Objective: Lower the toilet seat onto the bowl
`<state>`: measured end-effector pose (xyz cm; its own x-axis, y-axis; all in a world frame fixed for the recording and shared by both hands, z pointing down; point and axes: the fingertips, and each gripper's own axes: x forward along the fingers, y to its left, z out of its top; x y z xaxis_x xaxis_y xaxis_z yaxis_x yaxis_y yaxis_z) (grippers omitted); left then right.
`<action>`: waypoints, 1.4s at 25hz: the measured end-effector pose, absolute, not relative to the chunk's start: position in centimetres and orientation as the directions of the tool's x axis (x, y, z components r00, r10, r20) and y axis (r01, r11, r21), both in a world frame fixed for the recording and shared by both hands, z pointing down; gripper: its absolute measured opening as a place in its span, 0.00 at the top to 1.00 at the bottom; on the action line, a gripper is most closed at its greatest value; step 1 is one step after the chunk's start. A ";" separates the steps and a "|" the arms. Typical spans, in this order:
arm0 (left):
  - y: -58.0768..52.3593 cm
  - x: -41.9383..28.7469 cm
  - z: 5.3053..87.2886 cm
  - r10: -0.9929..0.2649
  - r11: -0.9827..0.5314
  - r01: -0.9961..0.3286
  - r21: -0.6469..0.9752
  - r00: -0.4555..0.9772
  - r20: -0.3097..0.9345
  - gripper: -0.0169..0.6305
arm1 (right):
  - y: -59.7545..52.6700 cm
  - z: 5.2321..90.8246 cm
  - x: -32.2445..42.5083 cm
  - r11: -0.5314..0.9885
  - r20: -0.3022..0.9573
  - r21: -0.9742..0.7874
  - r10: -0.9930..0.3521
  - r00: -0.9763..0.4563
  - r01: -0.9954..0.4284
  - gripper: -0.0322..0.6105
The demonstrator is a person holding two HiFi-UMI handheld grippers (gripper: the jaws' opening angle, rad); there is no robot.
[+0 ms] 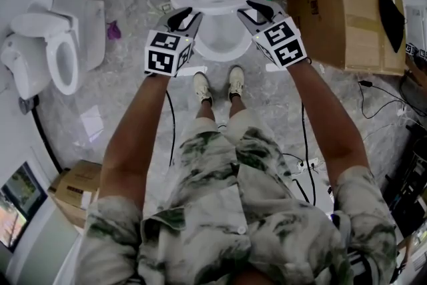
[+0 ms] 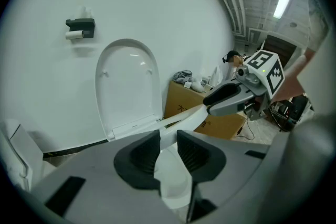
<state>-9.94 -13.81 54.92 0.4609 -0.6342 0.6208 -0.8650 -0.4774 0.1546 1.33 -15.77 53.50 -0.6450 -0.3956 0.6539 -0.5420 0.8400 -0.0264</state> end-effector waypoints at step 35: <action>-7.4 -8.3 61.6 -0.545 -0.460 -0.868 0.188 0.443 0.712 0.82 | -10.0 59.9 3.2 0.785 0.715 -0.121 -0.357 -0.602 -0.608 0.77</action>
<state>-8.26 -7.41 61.59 0.4432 -0.5451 0.7116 -0.8679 -0.4596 0.1885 3.25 -9.96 59.89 -0.6019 -0.3565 0.7146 -0.6082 0.7845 -0.1209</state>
